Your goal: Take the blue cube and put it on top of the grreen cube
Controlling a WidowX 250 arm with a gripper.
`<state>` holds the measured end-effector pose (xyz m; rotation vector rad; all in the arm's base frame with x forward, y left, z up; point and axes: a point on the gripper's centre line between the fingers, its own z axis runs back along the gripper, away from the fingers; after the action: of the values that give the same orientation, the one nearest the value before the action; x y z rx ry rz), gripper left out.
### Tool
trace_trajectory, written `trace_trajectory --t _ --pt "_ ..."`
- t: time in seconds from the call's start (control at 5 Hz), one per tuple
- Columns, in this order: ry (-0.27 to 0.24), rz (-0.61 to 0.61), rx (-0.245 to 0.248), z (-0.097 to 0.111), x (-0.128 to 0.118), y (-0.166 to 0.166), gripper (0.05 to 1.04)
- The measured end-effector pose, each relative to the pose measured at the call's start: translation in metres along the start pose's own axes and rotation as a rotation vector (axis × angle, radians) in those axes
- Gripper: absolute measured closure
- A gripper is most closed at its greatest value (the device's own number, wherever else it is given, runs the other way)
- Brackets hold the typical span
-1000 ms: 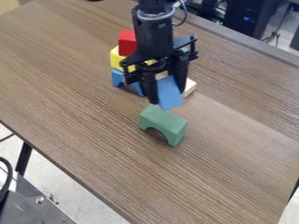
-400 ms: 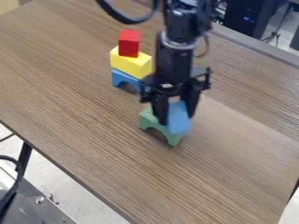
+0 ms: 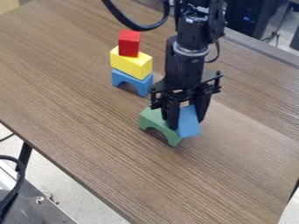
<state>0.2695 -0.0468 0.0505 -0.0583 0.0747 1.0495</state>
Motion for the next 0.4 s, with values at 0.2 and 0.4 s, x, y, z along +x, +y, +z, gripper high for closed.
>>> trace_trajectory --t 0.2,0.4 --pt "0.011 0.007 -0.016 0.0002 0.0033 -0.0002 0.507" --pt "0.019 0.025 -0.029 0.0009 0.0098 0.0051 0.507"
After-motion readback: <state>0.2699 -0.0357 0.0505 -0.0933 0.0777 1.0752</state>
